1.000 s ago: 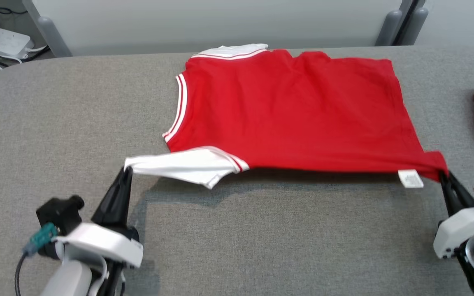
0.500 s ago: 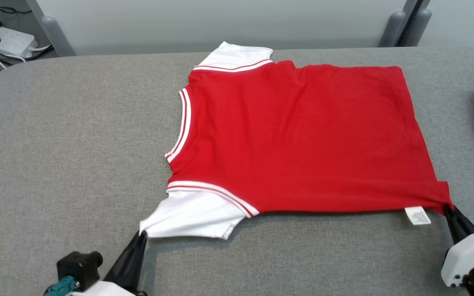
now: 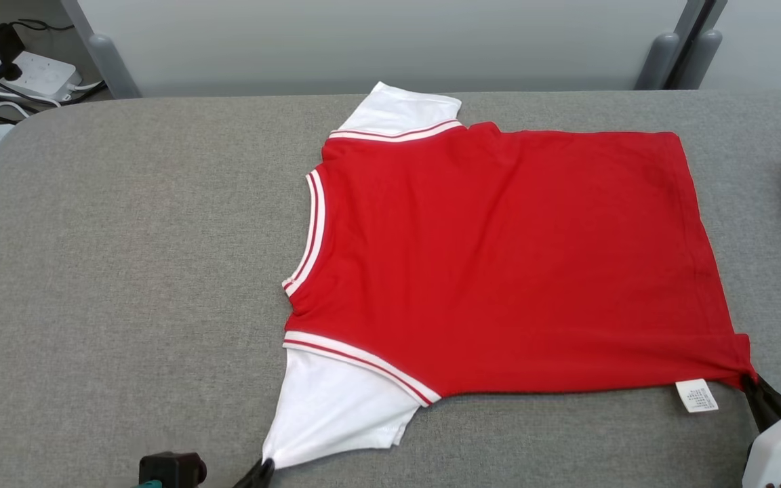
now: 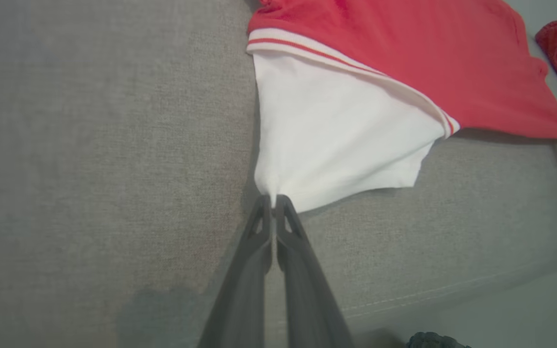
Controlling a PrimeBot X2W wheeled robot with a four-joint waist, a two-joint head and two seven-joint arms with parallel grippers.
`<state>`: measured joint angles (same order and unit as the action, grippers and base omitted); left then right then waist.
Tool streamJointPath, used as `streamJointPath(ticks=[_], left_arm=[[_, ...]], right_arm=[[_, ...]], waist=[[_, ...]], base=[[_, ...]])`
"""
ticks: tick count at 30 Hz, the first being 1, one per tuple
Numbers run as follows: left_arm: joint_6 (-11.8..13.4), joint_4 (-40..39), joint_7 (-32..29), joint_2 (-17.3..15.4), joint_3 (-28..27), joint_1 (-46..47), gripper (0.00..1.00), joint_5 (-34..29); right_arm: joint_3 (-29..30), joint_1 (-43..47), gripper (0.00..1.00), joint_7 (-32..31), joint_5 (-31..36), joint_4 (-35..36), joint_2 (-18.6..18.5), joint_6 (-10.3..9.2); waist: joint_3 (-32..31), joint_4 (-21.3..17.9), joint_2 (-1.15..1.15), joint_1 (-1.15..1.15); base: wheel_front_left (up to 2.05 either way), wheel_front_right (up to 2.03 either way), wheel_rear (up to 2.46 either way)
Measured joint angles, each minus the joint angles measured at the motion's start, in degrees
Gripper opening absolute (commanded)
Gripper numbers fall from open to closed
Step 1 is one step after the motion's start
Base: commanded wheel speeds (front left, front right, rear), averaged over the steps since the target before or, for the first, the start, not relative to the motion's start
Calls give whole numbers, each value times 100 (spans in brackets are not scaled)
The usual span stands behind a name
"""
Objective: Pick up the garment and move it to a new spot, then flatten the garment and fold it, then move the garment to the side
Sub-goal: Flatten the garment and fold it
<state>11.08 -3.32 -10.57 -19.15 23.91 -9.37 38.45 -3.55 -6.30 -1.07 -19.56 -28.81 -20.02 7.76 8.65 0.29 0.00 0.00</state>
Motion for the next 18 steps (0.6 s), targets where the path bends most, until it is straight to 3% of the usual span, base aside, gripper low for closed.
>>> streamJointPath(ticks=[9,14,16,17,18], left_arm=[[-52,658,-54,42,221,36,0,-34],[-148,1150,96,250,272,210,0,-33],[-180,1340,205,328,274,309,0,-31],[-203,1418,253,363,281,352,0,-31],[-223,1493,289,385,285,397,0,-31]], right_arm=[[45,192,0,-91,1,-21,1,0],[32,216,2,-91,-19,-155,34,0],[16,216,42,-86,-35,-171,34,0],[11,216,55,-81,-70,-178,33,0],[4,215,92,-53,-99,-185,33,0]], waist=[[-58,63,0,0],[-73,75,0,0],[-66,72,0,-1],[-57,68,0,0],[-47,63,0,0]], base=[[0,0,0],[0,0,0],[0,0,0],[0,0,0],[0,0,0]])
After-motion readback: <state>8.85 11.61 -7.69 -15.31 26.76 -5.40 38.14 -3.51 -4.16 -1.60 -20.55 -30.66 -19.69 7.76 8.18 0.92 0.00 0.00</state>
